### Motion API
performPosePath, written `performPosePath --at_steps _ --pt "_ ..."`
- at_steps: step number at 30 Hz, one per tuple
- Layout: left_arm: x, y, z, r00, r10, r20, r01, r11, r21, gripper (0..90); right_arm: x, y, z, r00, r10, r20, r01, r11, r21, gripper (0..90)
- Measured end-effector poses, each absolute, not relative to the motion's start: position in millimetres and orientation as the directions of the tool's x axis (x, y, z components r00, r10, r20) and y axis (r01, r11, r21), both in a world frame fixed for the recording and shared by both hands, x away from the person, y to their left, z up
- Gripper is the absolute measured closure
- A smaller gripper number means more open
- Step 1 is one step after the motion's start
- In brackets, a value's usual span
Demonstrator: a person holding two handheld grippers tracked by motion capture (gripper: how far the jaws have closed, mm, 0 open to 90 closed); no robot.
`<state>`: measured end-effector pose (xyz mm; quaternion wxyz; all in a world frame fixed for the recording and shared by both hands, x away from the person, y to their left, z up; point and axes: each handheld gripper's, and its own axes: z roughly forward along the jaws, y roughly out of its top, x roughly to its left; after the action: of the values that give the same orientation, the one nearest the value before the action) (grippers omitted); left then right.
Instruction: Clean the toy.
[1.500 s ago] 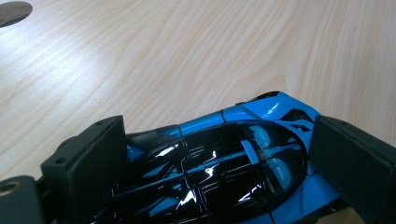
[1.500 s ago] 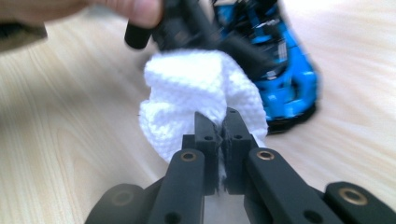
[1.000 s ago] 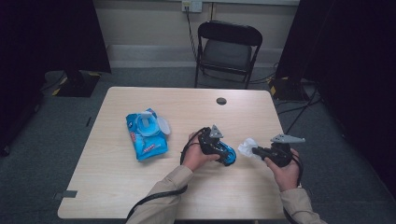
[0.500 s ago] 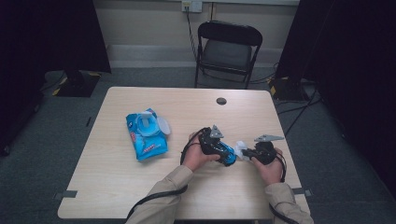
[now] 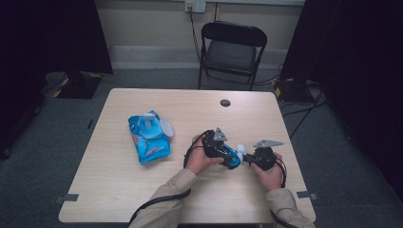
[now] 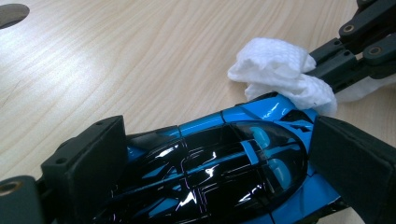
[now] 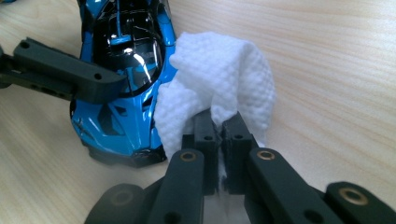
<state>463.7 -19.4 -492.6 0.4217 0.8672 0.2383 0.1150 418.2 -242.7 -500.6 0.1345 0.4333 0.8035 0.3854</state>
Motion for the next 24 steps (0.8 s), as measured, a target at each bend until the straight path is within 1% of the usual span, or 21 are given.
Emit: performPosePath --at_steps 15,24 --pt "463 -21 -493 0.856 0.517 -0.001 0.320 -0.527 0.788 4.4 395 -245 -502 -0.631 0.764 0.136 0.571 0.338 0.748 87.1" --pt "463 -21 -493 0.855 0.519 0.000 0.319 -0.524 0.790 4.3 383 -240 -502 -0.654 0.745 0.132 0.560 0.360 0.746 87.1"
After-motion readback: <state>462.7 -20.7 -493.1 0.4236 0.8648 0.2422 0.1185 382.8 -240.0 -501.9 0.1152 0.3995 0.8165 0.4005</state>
